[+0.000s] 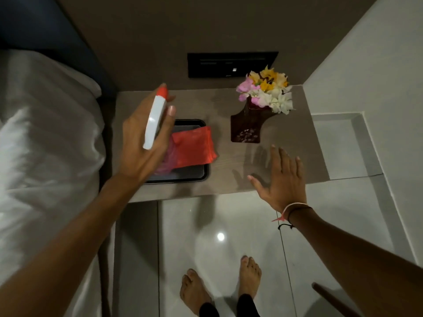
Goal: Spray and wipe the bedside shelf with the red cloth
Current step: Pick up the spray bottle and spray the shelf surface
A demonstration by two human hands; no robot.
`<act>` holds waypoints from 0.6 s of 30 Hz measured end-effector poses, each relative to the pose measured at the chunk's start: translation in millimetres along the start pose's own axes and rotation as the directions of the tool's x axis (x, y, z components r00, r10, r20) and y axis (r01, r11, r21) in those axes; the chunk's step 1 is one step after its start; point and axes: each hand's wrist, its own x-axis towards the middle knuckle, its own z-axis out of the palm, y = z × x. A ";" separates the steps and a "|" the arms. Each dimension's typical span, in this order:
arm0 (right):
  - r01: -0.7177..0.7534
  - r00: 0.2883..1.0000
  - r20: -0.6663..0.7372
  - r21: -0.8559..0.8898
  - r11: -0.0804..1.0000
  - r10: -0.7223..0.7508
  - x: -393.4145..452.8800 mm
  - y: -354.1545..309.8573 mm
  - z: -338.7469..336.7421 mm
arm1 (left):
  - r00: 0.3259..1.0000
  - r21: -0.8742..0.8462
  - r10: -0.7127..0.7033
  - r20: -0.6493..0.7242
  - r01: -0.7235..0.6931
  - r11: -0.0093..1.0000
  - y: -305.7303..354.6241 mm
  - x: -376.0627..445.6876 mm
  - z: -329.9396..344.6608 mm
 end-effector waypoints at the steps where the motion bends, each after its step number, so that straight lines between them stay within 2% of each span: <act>1: -0.016 1.000 -0.006 0.000 1.000 0.016 -3.5 4.5 -0.9 | 1.000 -0.039 0.006 0.028 -0.005 0.999 14.1 -12.2 3.7; 4: -0.080 0.996 -0.037 0.026 0.996 0.081 -10.5 20.2 -6.0 | 0.996 -0.103 -0.049 0.079 0.057 0.993 34.8 -48.2 28.3; 7: -0.119 0.991 -0.056 0.011 0.993 0.120 -17.3 38.2 -14.9 | 0.956 -0.011 -0.258 0.141 0.263 0.965 35.6 -80.4 65.3; 9: -0.089 0.994 -0.063 -0.051 0.995 0.086 -19.4 50.2 -20.3 | 0.912 0.053 -0.366 0.187 0.363 0.930 35.2 -98.9 88.3; 12: -0.007 0.999 -0.050 -0.129 0.992 0.001 -19.4 72.5 -26.6 | 0.903 0.141 -0.354 0.242 0.328 0.934 38.1 -118.3 115.8; 18: 0.008 0.999 -0.045 -0.144 0.989 -0.015 -15.8 95.3 -32.8 | 0.926 0.098 -0.294 0.235 0.278 0.956 41.9 -110.3 145.4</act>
